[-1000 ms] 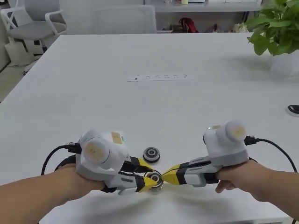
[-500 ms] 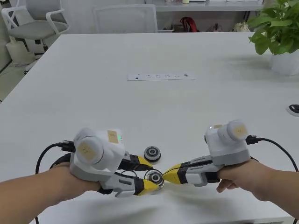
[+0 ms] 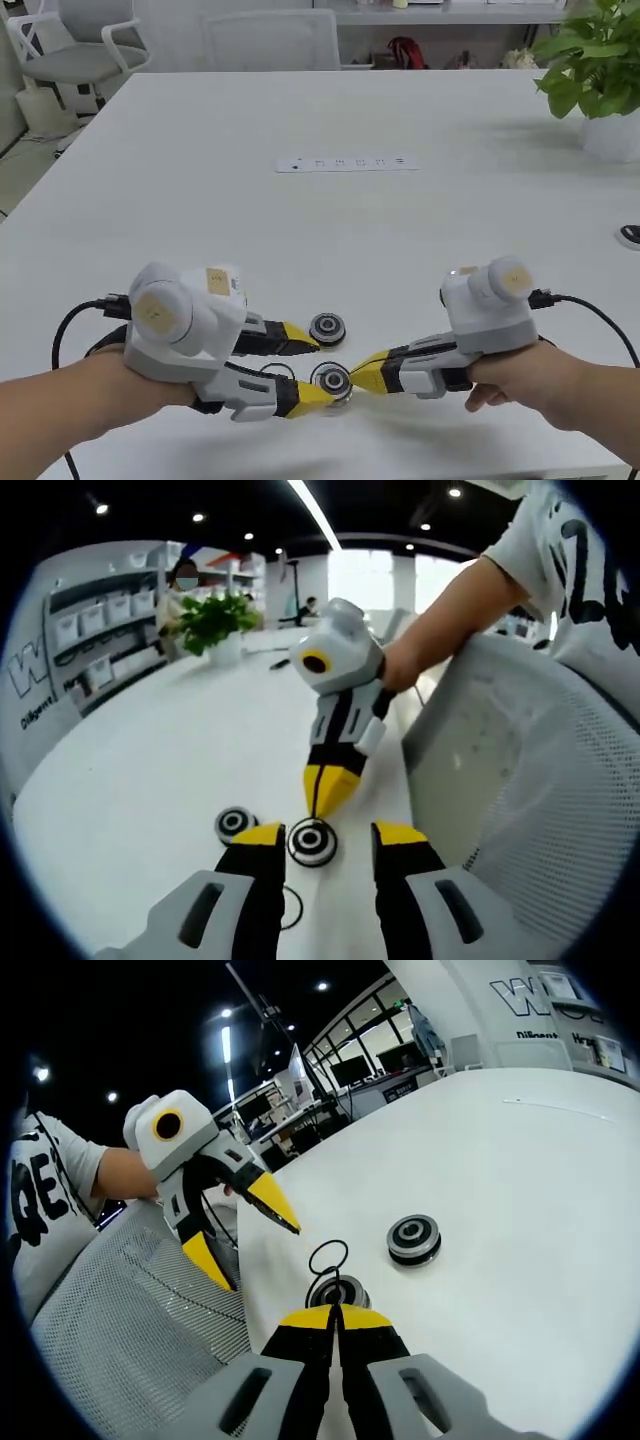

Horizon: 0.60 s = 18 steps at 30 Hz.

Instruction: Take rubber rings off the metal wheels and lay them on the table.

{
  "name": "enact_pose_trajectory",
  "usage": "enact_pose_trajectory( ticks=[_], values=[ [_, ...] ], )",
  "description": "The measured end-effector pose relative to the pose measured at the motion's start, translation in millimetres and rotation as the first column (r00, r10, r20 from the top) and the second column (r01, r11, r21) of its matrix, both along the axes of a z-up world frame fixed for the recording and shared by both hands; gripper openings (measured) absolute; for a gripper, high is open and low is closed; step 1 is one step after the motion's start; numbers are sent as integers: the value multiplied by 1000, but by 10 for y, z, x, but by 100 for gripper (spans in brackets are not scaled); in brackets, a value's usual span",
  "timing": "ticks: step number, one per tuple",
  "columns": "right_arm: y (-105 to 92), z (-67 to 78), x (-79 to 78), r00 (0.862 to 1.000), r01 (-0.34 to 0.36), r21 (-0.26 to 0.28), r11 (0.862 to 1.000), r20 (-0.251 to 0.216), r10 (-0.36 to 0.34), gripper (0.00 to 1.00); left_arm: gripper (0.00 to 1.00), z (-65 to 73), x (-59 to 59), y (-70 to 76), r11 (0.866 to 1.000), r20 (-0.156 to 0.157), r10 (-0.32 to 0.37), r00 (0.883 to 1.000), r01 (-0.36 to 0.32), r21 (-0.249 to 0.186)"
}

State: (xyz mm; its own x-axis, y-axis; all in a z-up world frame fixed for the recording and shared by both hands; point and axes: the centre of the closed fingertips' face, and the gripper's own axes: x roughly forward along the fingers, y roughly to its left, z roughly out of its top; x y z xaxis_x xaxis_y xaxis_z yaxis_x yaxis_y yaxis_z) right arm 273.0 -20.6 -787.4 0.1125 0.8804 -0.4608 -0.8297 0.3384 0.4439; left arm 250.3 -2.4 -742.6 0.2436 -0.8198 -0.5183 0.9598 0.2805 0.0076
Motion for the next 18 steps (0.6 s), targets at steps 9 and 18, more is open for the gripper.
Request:
enact_pose_trajectory(
  ticks=[9,18],
  values=[
    [-1,0,-18,1000,-8,-5,1000,-2,8,0,39,50,25,121,999,1,32,999,-32,-12],
    [0,7,-38,1000,-12,-7,1000,-5,12,0,45,16,23,291,998,-7,68,998,-68,-10]
  ],
)
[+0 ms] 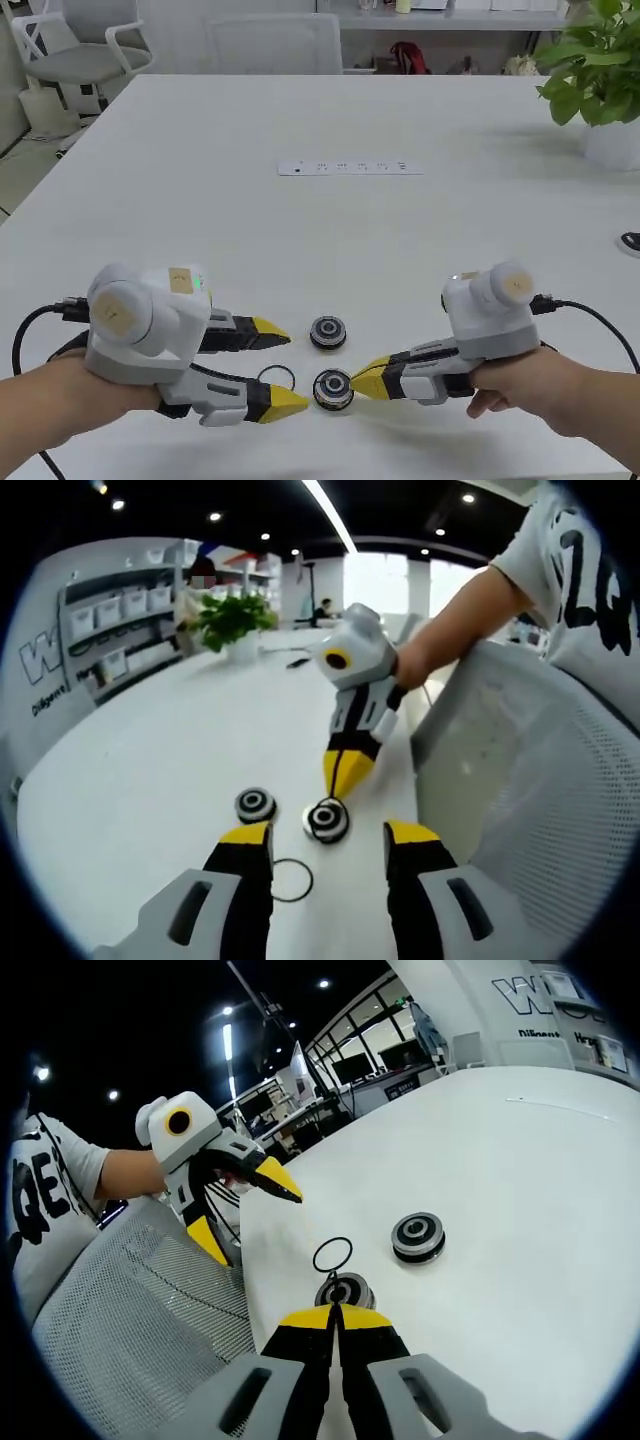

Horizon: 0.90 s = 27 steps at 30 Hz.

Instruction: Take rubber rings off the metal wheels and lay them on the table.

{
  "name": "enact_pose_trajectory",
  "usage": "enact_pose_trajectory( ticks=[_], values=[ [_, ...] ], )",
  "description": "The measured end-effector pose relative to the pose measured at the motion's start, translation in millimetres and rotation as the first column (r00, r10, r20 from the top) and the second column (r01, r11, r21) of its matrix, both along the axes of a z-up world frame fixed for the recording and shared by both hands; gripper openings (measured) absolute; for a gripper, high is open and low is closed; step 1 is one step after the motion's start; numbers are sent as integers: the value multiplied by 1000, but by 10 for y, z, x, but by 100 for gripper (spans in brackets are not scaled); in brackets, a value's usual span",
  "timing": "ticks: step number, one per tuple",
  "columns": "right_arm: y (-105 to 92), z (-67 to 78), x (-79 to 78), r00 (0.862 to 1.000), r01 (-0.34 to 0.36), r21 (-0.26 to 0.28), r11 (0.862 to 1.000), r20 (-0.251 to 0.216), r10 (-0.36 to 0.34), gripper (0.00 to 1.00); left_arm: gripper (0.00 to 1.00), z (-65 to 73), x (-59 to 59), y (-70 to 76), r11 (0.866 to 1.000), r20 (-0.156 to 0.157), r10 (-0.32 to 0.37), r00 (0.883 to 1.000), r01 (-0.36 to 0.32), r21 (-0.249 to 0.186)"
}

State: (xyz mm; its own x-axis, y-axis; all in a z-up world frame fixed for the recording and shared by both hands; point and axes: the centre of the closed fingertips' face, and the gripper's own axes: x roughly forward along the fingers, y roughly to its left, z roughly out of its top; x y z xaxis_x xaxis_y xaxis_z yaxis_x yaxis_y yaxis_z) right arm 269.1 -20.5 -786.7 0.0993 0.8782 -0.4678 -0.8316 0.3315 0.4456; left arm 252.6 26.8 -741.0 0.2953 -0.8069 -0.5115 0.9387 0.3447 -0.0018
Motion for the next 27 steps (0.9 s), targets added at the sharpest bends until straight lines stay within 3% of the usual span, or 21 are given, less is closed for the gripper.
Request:
enact_pose_trajectory(
  ticks=[27],
  values=[
    [60,101,-18,1000,-18,13,1000,-3,18,0,51,-94,-49,360,996,-26,92,995,-92,2]
  ],
)
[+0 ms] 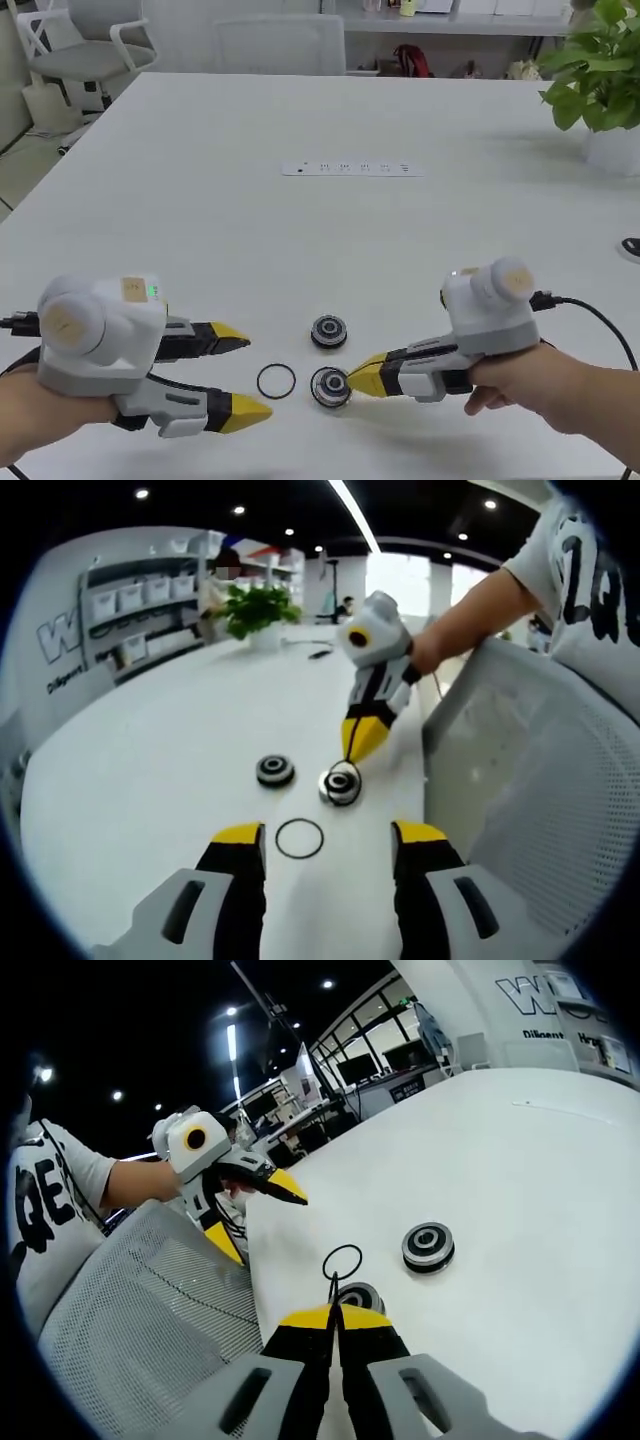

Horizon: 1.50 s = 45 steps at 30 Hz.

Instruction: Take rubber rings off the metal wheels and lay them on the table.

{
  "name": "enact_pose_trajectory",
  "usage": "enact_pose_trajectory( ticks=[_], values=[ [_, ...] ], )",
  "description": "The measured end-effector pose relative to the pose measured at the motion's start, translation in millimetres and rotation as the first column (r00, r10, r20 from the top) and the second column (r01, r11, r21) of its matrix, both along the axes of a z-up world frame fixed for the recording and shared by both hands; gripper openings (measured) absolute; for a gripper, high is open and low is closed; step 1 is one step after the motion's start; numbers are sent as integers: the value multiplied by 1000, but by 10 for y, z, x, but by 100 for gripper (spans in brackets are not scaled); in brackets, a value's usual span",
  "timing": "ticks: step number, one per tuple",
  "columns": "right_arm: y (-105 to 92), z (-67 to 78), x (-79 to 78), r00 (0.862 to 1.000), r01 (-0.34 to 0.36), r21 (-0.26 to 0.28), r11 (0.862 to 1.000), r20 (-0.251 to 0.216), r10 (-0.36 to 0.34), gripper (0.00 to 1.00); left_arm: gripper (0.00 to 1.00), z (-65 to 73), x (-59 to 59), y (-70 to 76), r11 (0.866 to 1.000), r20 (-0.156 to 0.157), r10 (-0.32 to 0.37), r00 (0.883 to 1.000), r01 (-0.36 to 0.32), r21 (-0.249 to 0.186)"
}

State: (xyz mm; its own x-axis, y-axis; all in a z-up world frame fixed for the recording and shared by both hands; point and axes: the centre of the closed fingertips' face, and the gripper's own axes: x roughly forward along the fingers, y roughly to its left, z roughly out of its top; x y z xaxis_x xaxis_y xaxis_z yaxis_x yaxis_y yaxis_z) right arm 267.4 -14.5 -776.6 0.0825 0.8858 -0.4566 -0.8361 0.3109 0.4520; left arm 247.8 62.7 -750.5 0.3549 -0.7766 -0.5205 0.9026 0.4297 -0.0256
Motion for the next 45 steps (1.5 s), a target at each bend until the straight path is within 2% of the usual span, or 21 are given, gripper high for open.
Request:
enact_pose_trajectory(
  ticks=[18,28,35,45],
  values=[
    [276,145,56,1000,-28,24,999,12,28,0,53,-22,-49,93,999,-7,33,999,-33,0],
    [411,144,74,1000,-28,28,999,11,27,0,53,-53,-55,170,999,-8,49,999,-49,9],
    [449,71,101,1000,-9,8,1000,-1,9,0,53,-61,-59,200,998,-9,57,998,-57,12],
    [552,36,67,1000,-3,13,1000,-22,3,0,53,-73,-58,224,998,-12,67,998,-67,11]
  ],
)
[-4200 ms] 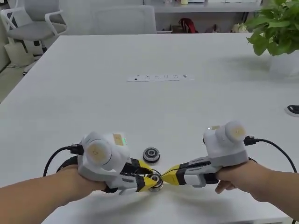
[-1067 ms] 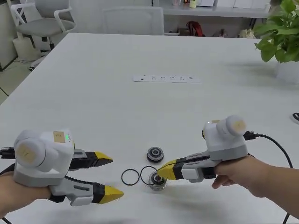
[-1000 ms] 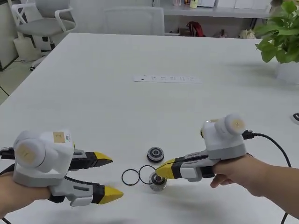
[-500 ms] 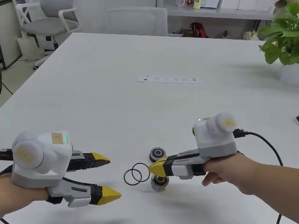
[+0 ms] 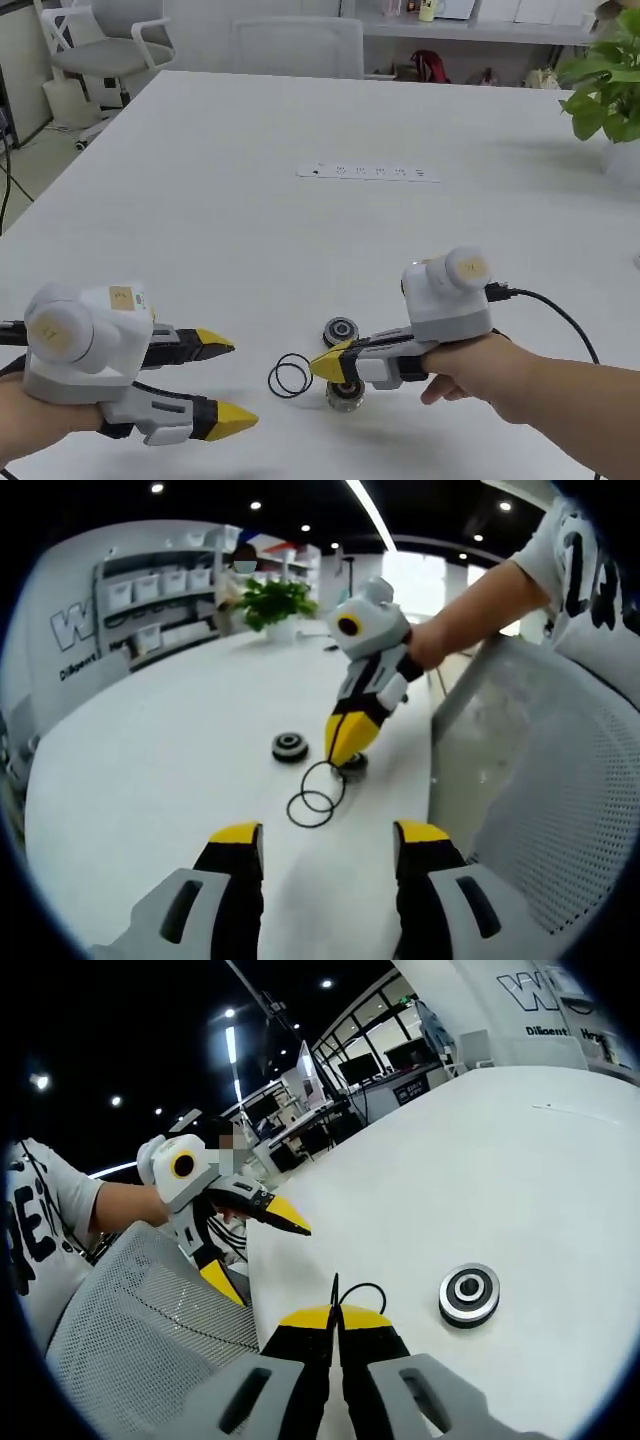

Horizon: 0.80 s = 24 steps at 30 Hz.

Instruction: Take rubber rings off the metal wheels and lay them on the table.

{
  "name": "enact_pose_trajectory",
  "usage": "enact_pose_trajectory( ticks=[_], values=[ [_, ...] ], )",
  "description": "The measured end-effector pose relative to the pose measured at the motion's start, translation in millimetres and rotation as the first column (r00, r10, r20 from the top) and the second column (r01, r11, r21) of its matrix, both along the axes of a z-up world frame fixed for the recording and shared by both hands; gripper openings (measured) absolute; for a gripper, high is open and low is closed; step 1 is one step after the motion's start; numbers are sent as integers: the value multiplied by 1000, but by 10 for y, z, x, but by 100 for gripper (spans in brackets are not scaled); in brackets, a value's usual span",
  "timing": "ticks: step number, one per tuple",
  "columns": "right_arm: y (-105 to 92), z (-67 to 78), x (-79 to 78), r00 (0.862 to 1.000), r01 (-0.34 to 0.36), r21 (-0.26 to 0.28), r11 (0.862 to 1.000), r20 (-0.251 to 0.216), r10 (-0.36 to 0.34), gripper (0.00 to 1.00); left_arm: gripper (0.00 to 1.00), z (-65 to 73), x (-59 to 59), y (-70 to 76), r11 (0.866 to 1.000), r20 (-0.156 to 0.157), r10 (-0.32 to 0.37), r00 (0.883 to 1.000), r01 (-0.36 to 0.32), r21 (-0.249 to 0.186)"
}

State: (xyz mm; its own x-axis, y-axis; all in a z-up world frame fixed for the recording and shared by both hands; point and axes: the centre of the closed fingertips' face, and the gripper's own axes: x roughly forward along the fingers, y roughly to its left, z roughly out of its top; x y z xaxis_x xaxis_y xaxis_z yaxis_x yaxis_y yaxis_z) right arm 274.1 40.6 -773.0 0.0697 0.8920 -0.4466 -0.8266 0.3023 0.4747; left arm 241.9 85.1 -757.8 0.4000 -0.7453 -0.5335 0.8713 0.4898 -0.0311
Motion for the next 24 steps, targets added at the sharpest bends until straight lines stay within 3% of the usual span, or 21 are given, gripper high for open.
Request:
enact_pose_trajectory(
  ticks=[24],
  values=[
    [60,-109,45,996,66,-6,998,-56,-66,0,53,15,-44,23,1000,-7,7,1000,-7,6]
  ],
)
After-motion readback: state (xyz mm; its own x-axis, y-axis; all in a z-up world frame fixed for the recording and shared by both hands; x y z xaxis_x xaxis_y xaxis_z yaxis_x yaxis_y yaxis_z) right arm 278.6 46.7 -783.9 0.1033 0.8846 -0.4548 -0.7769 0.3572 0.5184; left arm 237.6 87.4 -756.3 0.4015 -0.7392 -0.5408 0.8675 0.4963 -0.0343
